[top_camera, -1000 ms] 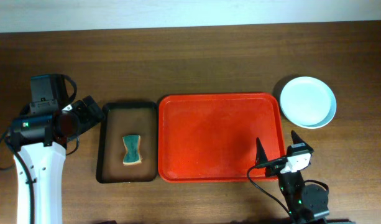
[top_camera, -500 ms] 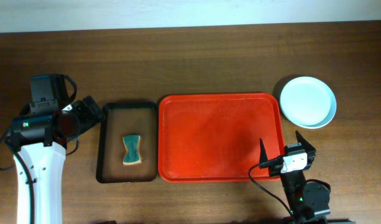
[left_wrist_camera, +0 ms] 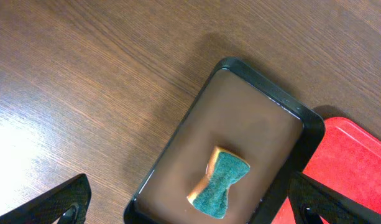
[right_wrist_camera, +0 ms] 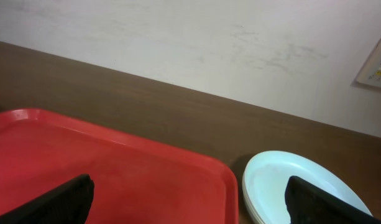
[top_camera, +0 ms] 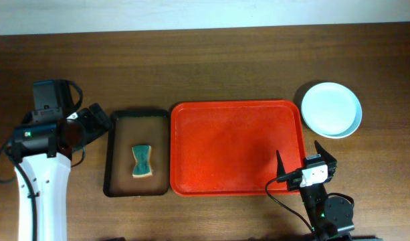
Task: Clean dirty plates on tray and stack at the side
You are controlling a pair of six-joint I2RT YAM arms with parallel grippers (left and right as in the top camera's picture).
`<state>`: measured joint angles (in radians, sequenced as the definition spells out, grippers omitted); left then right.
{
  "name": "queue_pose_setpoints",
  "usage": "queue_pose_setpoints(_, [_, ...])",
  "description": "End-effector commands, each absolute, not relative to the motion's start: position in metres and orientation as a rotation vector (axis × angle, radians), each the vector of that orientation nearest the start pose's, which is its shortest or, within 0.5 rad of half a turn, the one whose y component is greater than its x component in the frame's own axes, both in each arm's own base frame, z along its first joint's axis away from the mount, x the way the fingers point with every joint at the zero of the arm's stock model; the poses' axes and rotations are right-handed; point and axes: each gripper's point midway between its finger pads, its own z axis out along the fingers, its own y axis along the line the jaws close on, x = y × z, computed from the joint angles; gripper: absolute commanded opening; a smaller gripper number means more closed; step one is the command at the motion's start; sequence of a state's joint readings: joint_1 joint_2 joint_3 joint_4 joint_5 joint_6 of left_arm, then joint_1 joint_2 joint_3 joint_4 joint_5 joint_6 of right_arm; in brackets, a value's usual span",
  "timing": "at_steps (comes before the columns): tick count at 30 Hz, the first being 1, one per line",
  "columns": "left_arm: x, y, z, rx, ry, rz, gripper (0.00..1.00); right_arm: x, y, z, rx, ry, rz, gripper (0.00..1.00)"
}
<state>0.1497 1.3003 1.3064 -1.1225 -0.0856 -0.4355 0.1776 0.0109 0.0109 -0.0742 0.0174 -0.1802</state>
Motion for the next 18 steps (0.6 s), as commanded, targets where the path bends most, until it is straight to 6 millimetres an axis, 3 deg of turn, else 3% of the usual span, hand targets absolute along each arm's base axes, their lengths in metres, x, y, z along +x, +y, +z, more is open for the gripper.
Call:
queue_pose_setpoints(1, [0.293,0.031,0.229,-0.677,2.52,-0.025,0.99,0.242,0.043,0.155,-0.29,1.626,-0.006,0.99])
queue_pose_setpoints(2, [0.289,0.018,0.241,-0.609,2.493,-0.055,0.99,0.242,0.043,0.155,-0.29,1.626,-0.006,0.98])
queue_pose_setpoints(5, [0.265,0.011,0.283,-0.552,2.346,-0.109,0.99,0.242,0.043,0.155,-0.29,1.627,-0.006,0.98])
queue_pose_setpoints(8, [0.254,0.011,0.288,-0.549,2.325,-0.114,0.99,0.242,0.043,0.155,-0.29,1.626,-0.006,0.98])
queue_pose_setpoints(10, [0.246,0.011,0.278,-0.551,2.337,-0.111,0.99,0.242,0.043,0.155,-0.289,1.626,-0.006,0.98])
queue_pose_setpoints(15, [0.186,0.012,0.186,-0.569,2.438,-0.082,0.99,0.242,0.043,0.155,-0.29,1.626,-0.006,0.98])
queue_pose_setpoints(16, [0.182,0.013,0.176,-0.559,2.362,-0.094,0.99,0.242,0.043,0.155,-0.29,1.626,-0.006,0.98])
queue_pose_setpoints(18, [0.203,0.014,0.196,-0.513,2.072,-0.164,0.99,0.242,0.043,0.155,-0.29,1.626,-0.006,0.98])
